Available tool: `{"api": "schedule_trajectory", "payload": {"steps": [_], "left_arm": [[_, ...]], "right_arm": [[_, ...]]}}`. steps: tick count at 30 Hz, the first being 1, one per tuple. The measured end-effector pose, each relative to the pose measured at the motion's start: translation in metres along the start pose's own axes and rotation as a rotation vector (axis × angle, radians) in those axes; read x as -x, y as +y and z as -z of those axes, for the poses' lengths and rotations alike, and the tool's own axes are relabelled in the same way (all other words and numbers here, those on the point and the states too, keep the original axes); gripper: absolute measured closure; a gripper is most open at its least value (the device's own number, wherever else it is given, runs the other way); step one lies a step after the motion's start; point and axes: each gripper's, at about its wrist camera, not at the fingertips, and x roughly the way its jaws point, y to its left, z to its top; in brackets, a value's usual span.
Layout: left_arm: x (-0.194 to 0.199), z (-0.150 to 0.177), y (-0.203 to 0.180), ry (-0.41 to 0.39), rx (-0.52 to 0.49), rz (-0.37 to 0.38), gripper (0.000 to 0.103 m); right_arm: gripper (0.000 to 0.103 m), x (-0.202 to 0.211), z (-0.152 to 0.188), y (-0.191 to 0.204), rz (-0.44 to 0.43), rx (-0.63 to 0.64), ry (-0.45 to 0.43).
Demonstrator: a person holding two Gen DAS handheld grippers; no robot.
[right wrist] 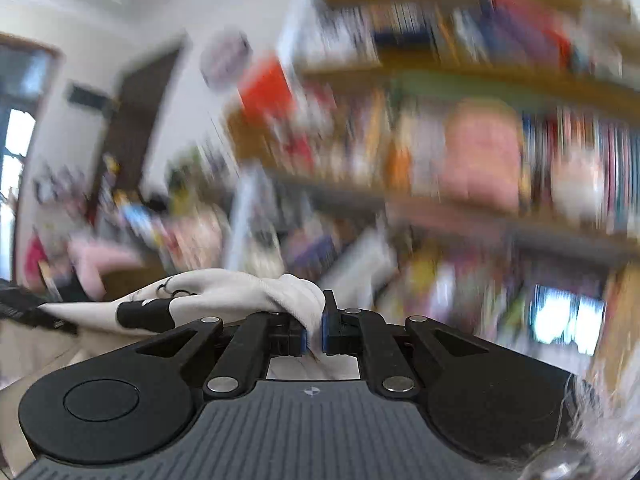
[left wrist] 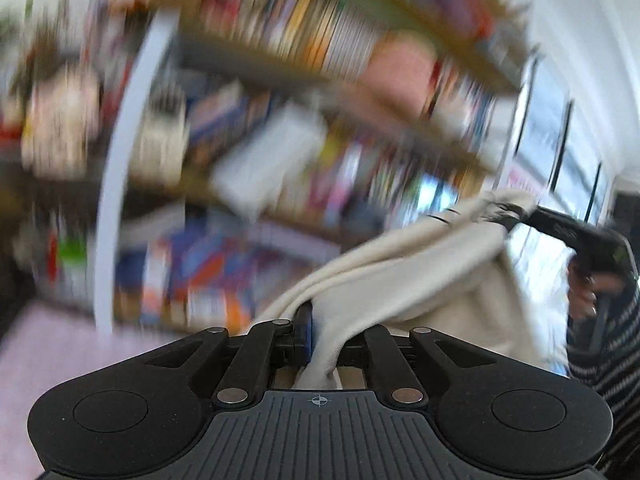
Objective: Fold clothes
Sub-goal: 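Lift the cream T-shirt with both grippers and shake it open in the air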
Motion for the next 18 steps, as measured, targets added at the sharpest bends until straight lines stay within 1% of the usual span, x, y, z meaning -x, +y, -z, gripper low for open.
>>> {"api": "schedule_trajectory", "payload": {"steps": [2, 4, 6, 7, 8, 10, 12, 13, 15, 18], "left_arm": [[-0.025, 0.026, 0.015, 0.115, 0.052, -0.007, 0.099], [-0.043, 0.054, 0.035, 0.225, 0.098, -0.032, 0.099], [-0.056, 0.082, 0.059, 0.325, 0.155, -0.078, 0.099], [-0.057, 0.094, 0.071, 0.356, 0.178, -0.102, 0.098], [-0.058, 0.103, 0.083, 0.376, 0.201, -0.145, 0.096], [-0.055, 0.112, 0.101, 0.387, 0.229, -0.249, 0.092], [-0.049, 0.111, 0.104, 0.369, 0.221, -0.300, 0.092], [-0.046, 0.111, 0.102, 0.357, 0.198, -0.322, 0.092], [-0.040, 0.109, 0.088, 0.335, 0.094, -0.358, 0.091], [-0.040, 0.107, 0.058, 0.322, -0.135, -0.419, 0.091]], "right_arm": [[0.096, -0.040, 0.037, -0.010, -0.019, -0.091, 0.171], [0.096, -0.075, 0.086, -0.013, -0.016, -0.157, 0.343], [0.096, -0.100, 0.136, -0.006, -0.018, -0.191, 0.486], [0.096, -0.109, 0.158, -0.001, -0.030, -0.218, 0.540], [0.096, -0.115, 0.177, 0.004, -0.050, -0.252, 0.581], [0.096, -0.125, 0.200, 0.015, -0.078, -0.295, 0.618], [0.096, -0.135, 0.209, 0.024, -0.094, -0.328, 0.625], [0.096, -0.139, 0.208, 0.027, -0.100, -0.338, 0.621], [0.096, -0.146, 0.200, 0.031, -0.109, -0.351, 0.604], [0.095, -0.168, 0.180, 0.030, -0.142, -0.349, 0.593]]}}
